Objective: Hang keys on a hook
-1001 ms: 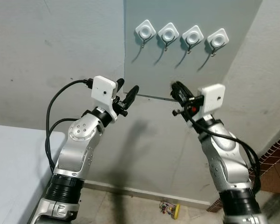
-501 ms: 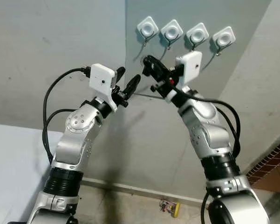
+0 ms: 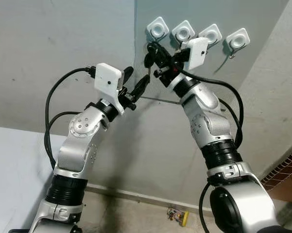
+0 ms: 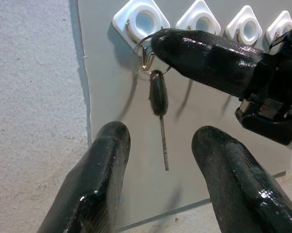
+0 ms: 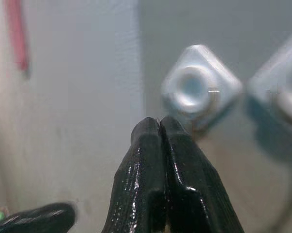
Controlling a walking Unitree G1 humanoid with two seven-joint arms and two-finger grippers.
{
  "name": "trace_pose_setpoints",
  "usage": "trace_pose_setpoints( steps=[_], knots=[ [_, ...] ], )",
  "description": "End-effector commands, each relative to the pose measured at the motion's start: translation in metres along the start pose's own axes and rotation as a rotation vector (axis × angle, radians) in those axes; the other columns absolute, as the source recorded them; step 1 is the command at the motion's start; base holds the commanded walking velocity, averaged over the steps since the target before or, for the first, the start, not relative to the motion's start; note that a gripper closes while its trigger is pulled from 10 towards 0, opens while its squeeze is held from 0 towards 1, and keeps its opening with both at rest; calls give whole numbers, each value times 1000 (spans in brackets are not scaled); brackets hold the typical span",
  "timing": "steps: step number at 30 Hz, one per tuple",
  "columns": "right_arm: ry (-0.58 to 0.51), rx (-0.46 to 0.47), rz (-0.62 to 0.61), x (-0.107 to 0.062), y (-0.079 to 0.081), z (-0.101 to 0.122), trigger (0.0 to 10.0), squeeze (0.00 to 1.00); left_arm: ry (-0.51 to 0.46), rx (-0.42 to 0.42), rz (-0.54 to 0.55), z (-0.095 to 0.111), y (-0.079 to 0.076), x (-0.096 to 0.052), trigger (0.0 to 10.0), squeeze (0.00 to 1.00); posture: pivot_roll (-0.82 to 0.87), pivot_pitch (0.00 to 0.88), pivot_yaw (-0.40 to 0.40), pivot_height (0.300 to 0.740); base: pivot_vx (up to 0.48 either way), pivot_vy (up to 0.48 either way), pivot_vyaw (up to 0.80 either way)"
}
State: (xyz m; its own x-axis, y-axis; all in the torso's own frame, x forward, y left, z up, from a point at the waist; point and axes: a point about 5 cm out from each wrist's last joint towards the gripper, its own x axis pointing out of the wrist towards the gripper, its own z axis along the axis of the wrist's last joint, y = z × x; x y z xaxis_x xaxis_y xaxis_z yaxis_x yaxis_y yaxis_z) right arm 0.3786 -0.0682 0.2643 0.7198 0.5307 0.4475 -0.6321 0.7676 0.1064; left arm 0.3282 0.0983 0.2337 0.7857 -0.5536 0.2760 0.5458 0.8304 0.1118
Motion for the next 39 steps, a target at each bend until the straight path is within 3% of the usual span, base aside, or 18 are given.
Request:
trace_pose_setpoints(
  steps=[1, 11, 16, 17, 18, 26, 33, 39],
  knots=[
    [-28, 20, -22, 5, -3, 8, 10000, 0, -10, 9, -13, 4, -2, 0, 10000, 0, -57, 11, -45, 740, 0, 0, 0],
    [30, 205, -135, 4, -8, -8, 10000, 0, -8, 5, -11, 6, -1, 1, 10000, 0, -61, 7, -36, 740, 0, 0, 0],
    [27, 222, -137, 1, -9, -11, 10000, 0, -6, 5, -11, 5, -1, 1, 10000, 0, -60, 6, -35, 740, 0, 0, 0],
    [26, 229, -135, 0, -9, -11, 10000, 325, -6, 4, -10, 5, -1, 1, 10000, 0, -59, 7, -37, 740, 0, 0, 0],
    [25, 237, -129, -1, -9, -12, 10000, 1000, -6, 4, -9, 5, -1, 1, 10000, 0, -59, 7, -37, 740, 0, 0, 0],
    [31, 219, -151, -15, -11, -22, 10000, 1000, 1, 13, 11, 3, -3, -2, 10000, 0, -45, 0, -49, 740, 0, 0, 0],
    [58, 198, -160, -40, -17, -34, 10000, 1000, 14, 1, 23, -3, -3, -7, 10000, 0, -46, 0, -52, 740, 0, 0, 0],
    [103, 145, -231, -66, -27, -45, 10000, 1000, 56, -23, 37, -19, -10, -12, 10000, 0, -54, 0, -47, 740, 0, 0, 0]
  ],
)
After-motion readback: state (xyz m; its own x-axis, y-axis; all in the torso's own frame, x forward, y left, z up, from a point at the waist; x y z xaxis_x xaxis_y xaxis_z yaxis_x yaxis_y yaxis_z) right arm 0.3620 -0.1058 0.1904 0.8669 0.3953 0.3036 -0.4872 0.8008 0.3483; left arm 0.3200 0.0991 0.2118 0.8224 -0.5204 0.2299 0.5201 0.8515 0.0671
